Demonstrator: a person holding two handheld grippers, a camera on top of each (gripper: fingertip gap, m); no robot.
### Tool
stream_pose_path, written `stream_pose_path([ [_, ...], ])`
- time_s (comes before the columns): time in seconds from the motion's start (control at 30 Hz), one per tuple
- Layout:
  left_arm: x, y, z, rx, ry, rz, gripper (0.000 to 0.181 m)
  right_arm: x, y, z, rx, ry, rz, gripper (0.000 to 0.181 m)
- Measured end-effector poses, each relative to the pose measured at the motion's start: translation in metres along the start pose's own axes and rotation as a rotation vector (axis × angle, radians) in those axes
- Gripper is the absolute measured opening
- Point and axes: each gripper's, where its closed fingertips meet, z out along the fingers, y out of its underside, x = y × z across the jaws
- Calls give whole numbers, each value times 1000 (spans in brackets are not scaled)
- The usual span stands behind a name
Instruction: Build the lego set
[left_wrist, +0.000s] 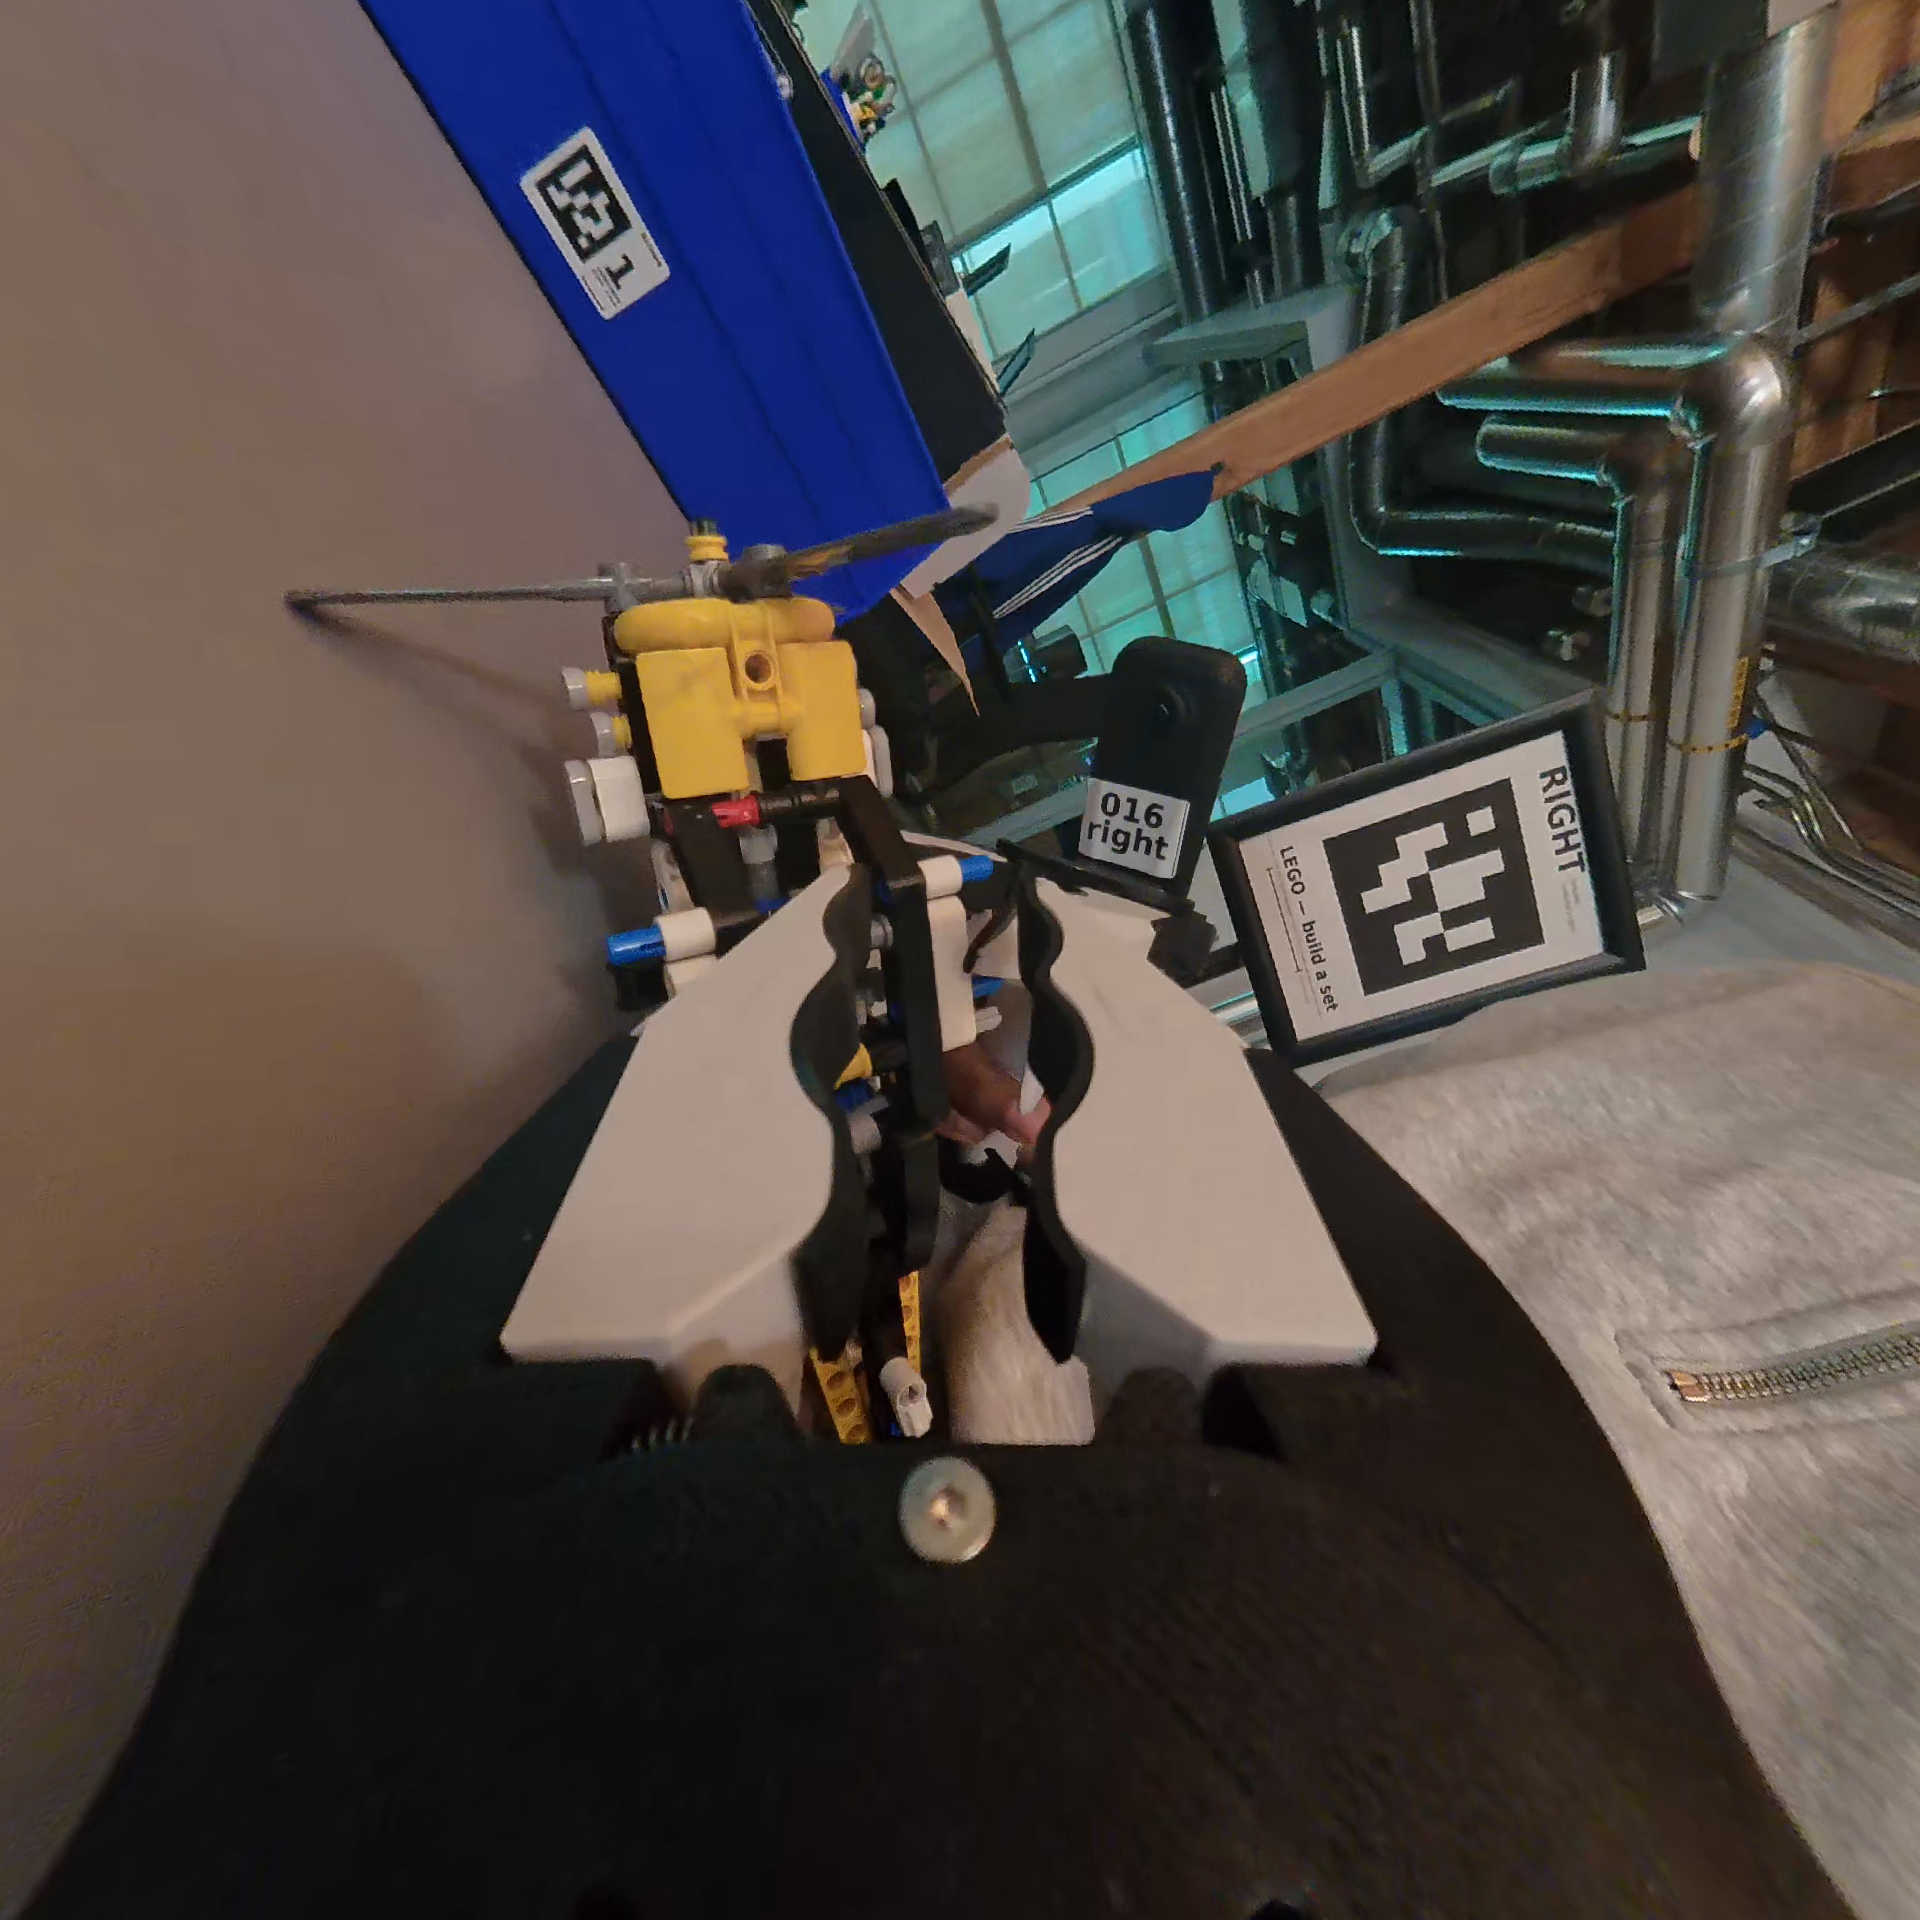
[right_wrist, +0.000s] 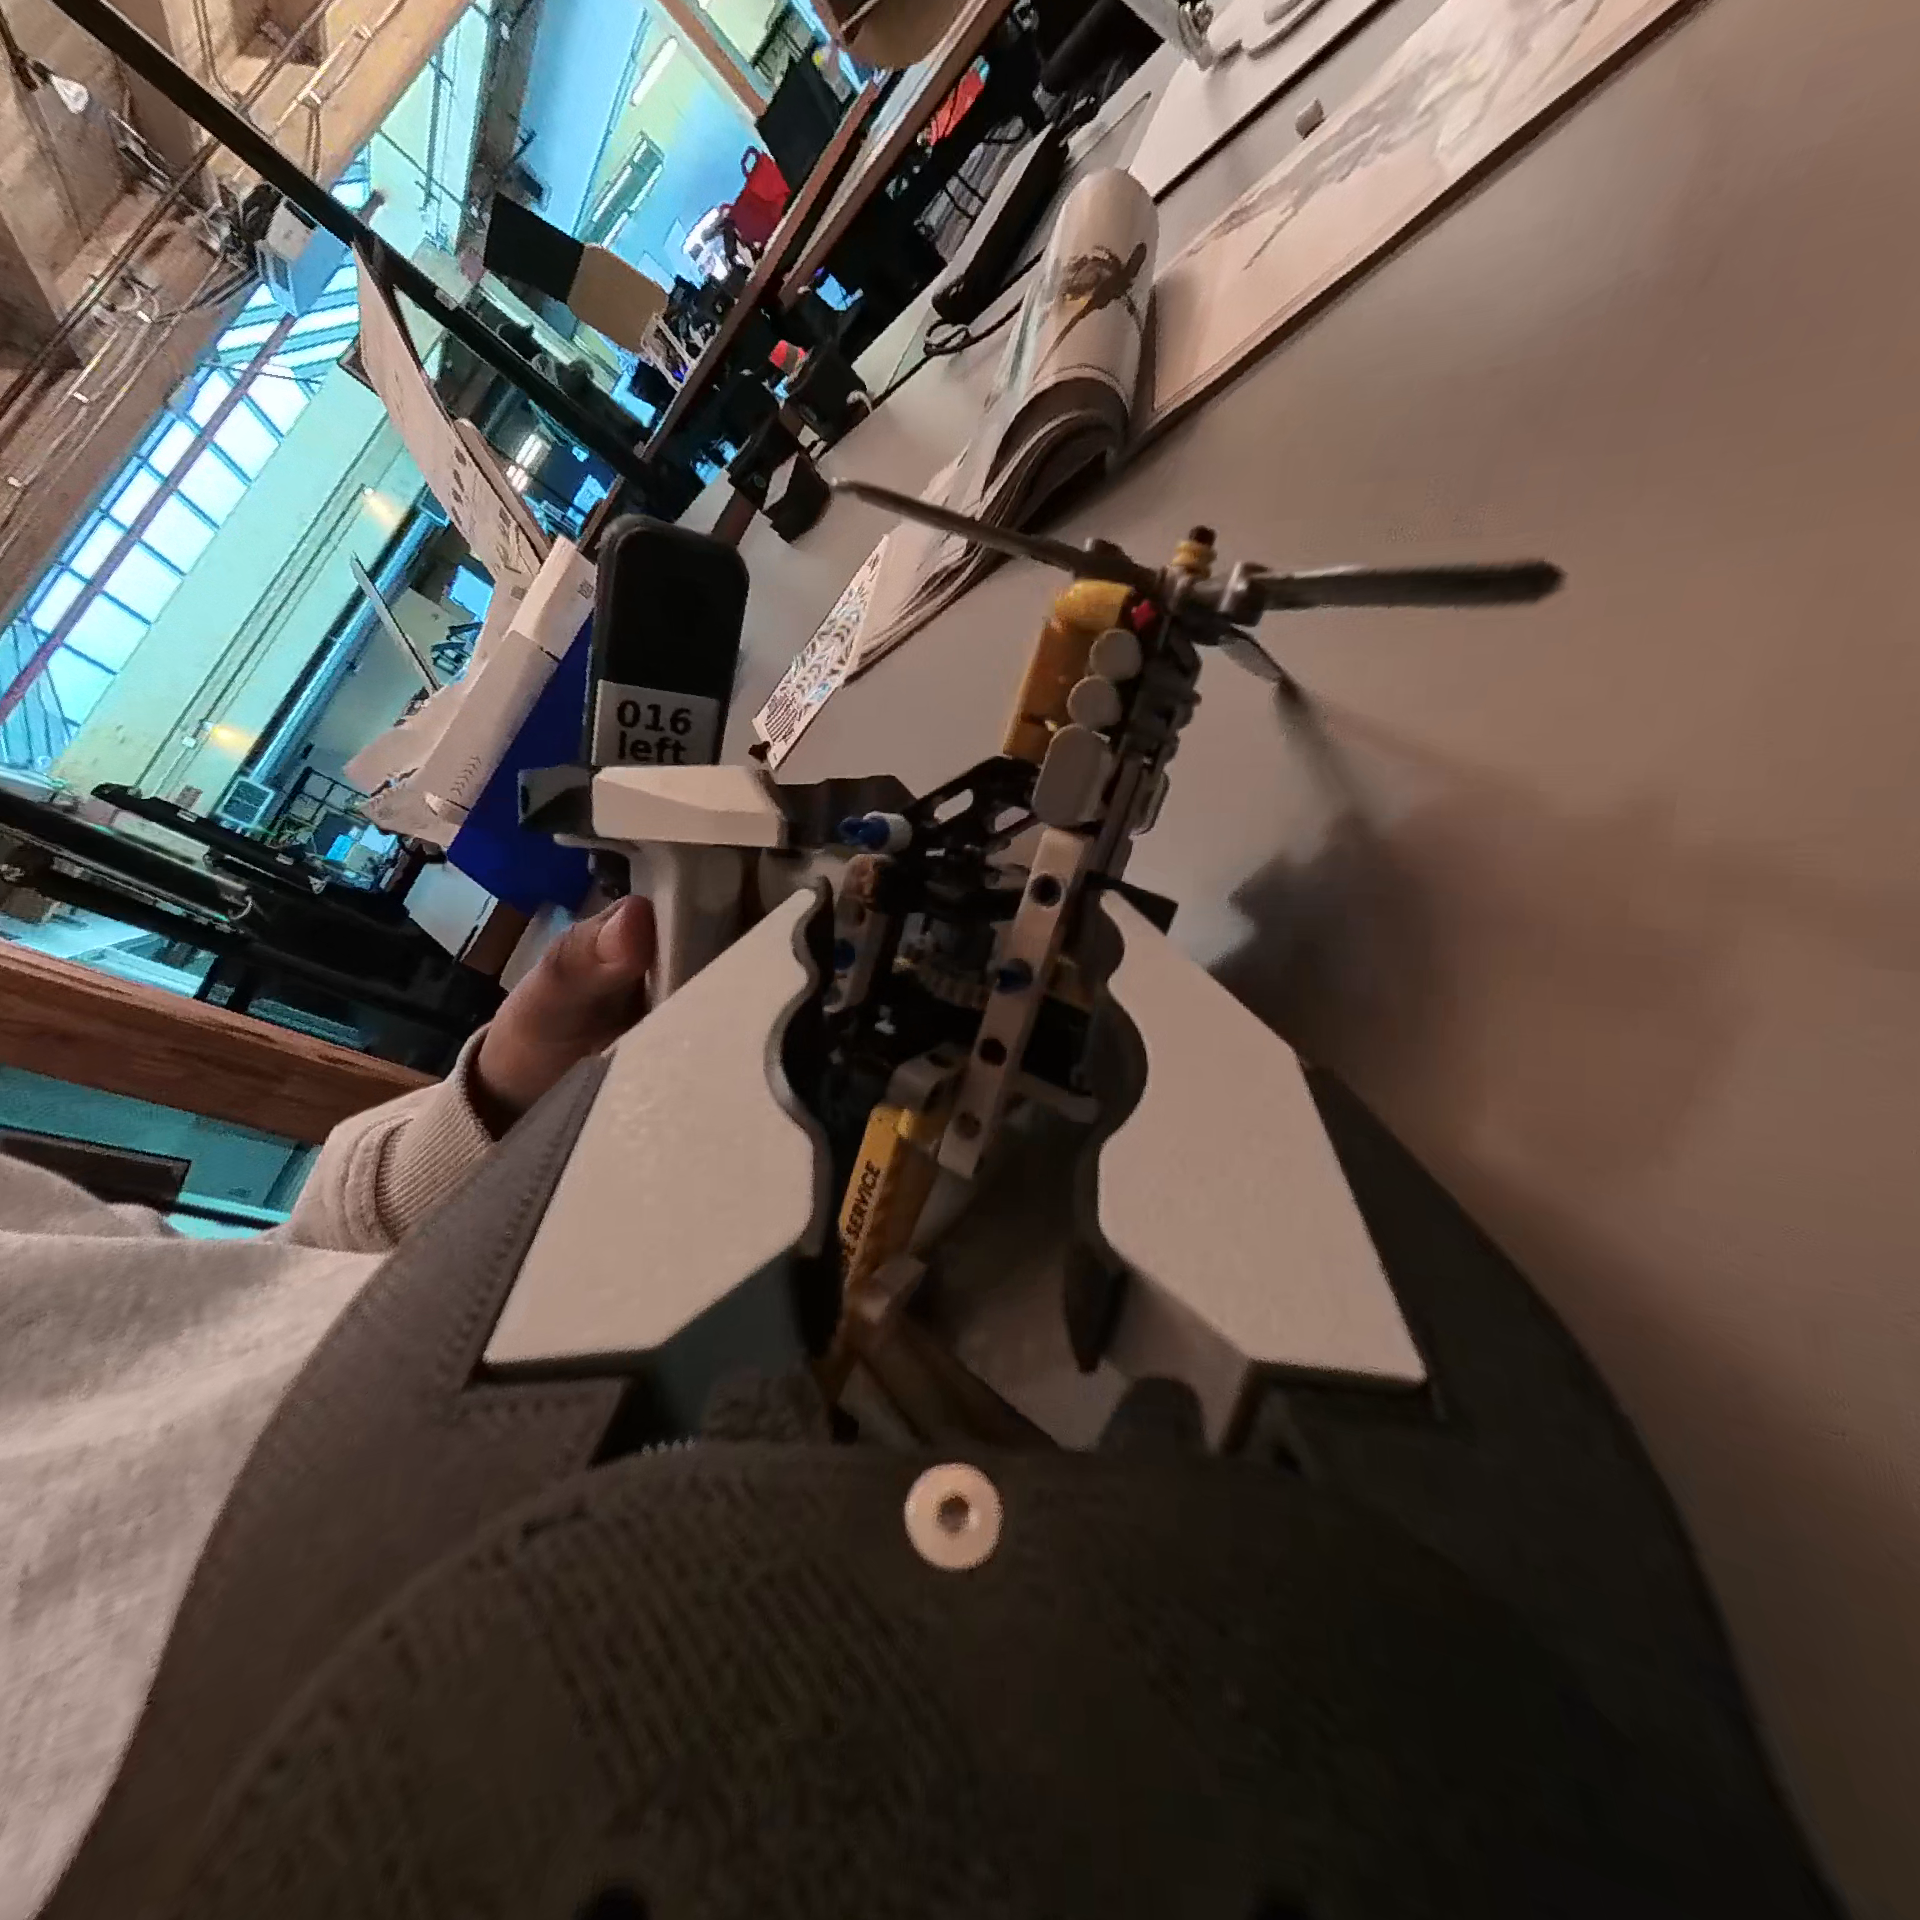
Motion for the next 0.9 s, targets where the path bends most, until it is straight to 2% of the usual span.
stream_pose_path([
  [0.13, -8, -3, 1, 7, -18, -18, 34, 10, -2, 6, -41, 16, 18, 46],
  [0.4, -10, -10, 6, 9, -5, -28, 34, 18, -11, 13, -76, 1, 19, 50],
  [0.67, -16, -26, 6, 77, 14, -78, 37, 26, -18, 31, -131, -40, 41, 55],
  [0.8, -11, -30, -2, 99, 52, -97, 44, 27, -19, 32, -157, -67, 54, 54],
  [0.9, 7, -39, -18, 153, 119, -82, 42, 29, -22, 27, -132, -59, 32, 54],
])
